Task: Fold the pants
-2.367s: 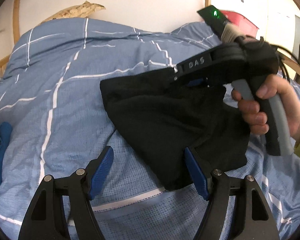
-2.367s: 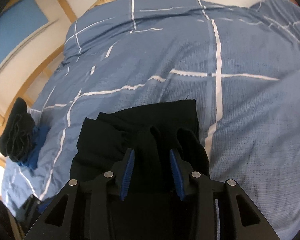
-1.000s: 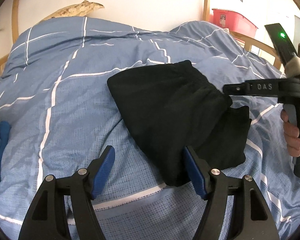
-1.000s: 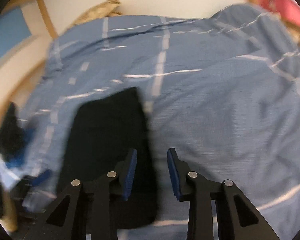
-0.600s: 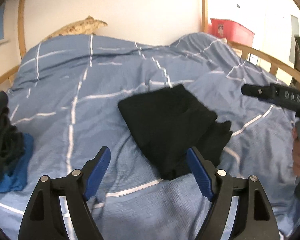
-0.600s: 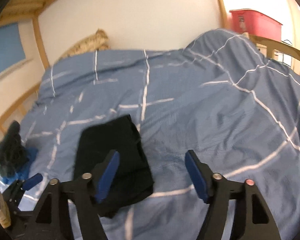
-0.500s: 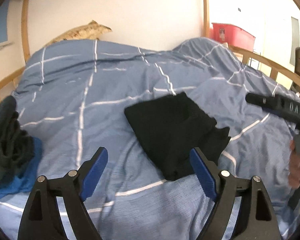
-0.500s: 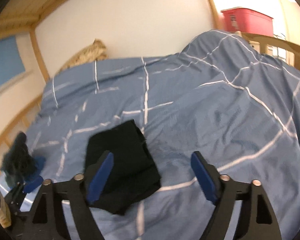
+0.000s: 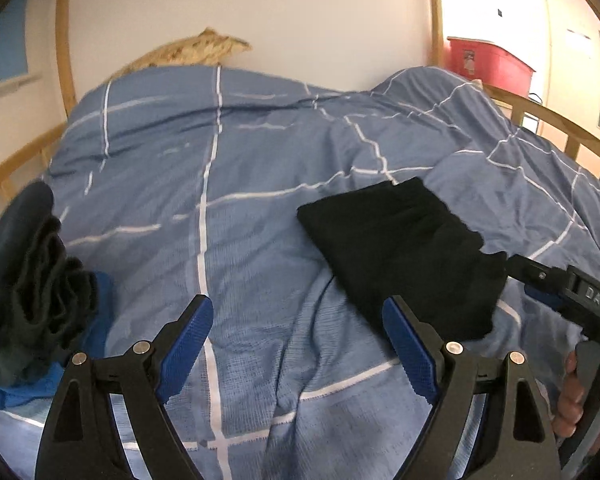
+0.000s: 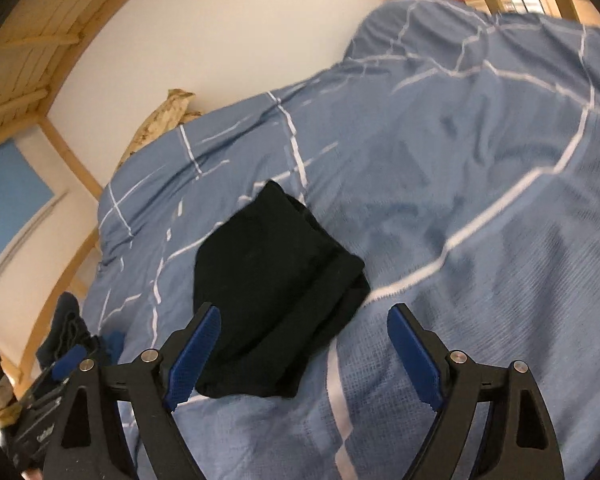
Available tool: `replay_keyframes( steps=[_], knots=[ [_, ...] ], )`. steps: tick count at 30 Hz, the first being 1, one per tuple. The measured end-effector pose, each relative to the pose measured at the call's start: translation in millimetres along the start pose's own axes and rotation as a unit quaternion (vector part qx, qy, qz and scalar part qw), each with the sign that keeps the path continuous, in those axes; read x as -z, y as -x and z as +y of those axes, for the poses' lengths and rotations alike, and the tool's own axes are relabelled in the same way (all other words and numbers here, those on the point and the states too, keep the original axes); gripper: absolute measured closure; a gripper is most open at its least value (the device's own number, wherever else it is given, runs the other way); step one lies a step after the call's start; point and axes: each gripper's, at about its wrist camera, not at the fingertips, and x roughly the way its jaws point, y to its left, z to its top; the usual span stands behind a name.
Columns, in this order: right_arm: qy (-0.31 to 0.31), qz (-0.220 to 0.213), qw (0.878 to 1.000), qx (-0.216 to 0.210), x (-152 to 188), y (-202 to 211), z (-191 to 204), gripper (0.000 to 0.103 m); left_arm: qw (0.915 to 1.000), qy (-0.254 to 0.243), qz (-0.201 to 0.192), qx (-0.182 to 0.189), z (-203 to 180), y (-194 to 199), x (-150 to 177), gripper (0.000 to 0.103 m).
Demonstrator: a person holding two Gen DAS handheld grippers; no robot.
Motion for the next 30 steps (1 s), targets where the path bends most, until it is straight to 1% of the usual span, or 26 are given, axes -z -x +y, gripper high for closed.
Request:
replay_keyframes(
  steps=[3, 6, 9, 13, 16, 19, 21, 25, 28, 30],
  knots=[
    [-0.013, 0.009, 1.0, -0.014, 2.6, -11.4, -3.9, 0.017, 1.0, 0.001, 0.01, -0.001, 3.1, -15.6, 0.9, 0.016],
    [-0.008, 0.013, 1.0, -0.017, 4.8, -20.7, -1.5, 0.017, 0.9999, -0.002, 0.014, 0.002, 4.3, -29.1, 0.9, 0.016],
    [-0.004, 0.012, 1.0, -0.019, 1.4, -28.5, 2.4, 0.017, 0.9996, 0.007, 0.018, 0.022, 7.8, -42.7, -4.7, 0.016],
    [-0.021, 0.011, 0.999, -0.022, -6.1, -39.5, 3.0, 0.017, 0.9985, 0.014, 0.023, 0.048, 9.6, -63.9, -20.5, 0.016],
    [-0.033, 0.011, 0.999, -0.018, -10.1, -50.9, 1.3, 0.017, 0.9967, 0.02, 0.035, 0.071, 9.0, -88.1, -34.8, 0.016],
    [-0.046, 0.01, 0.999, -0.016, -11.2, -59.1, -1.5, 0.017, 0.995, 0.031, 0.046, 0.083, 13.1, -113.4, -46.1, 0.016],
    [-0.044, 0.007, 0.999, -0.013, -11.2, -61.9, 0.1, 0.017, 0.9935, 0.042, 0.054, 0.091, 15.9, -127.9, -50.0, 0.017],
    [-0.019, 0.003, 1.0, 0.002, -8.9, -68.5, 6.5, 0.017, 0.9894, 0.065, 0.067, 0.111, 17.8, -151.4, -55.3, 0.018],
    [-0.009, -0.001, 1.0, 0.008, -7.1, -72.2, 8.2, 0.017, 0.9879, 0.064, 0.077, 0.119, 13.0, -163.7, -56.4, 0.022],
    [-0.008, -0.002, 1.0, 0.012, -7.8, -72.6, 8.4, 0.02, 0.9863, 0.063, 0.087, 0.125, 9.8, -173.8, -56.2, 0.028]
  ],
)
